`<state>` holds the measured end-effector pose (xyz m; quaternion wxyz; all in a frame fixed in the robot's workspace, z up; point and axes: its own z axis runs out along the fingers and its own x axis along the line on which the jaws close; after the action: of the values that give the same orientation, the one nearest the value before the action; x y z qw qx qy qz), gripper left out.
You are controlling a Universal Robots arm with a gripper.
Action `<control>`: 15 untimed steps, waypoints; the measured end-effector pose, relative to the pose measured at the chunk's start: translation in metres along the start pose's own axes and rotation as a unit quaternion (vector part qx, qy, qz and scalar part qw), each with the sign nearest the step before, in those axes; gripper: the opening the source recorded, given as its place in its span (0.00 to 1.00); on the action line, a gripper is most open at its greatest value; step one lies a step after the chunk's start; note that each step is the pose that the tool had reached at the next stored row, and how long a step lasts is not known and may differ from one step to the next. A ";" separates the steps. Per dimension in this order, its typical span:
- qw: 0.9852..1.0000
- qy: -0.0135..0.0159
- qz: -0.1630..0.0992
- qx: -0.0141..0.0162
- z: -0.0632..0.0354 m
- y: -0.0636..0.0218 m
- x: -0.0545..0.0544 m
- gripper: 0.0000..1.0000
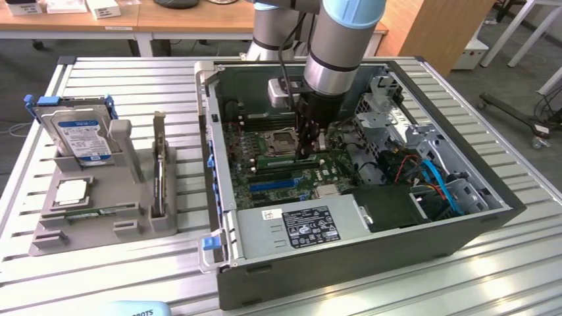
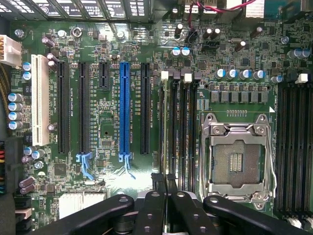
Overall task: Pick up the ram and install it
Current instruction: 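Insert the ram into the slot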
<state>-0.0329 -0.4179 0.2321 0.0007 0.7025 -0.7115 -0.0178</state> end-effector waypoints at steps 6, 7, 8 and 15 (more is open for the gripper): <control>1.000 0.000 0.000 0.000 0.0008 0.0000 0.000 0.11; 1.000 0.000 0.000 0.000 0.0008 0.0000 0.000 0.11; 1.000 0.000 0.000 0.000 0.0010 0.0000 0.000 0.11; 1.000 0.000 0.000 0.000 0.0019 0.0000 0.000 0.11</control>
<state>-0.0330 -0.4176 0.2302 0.0008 0.7025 -0.7115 -0.0177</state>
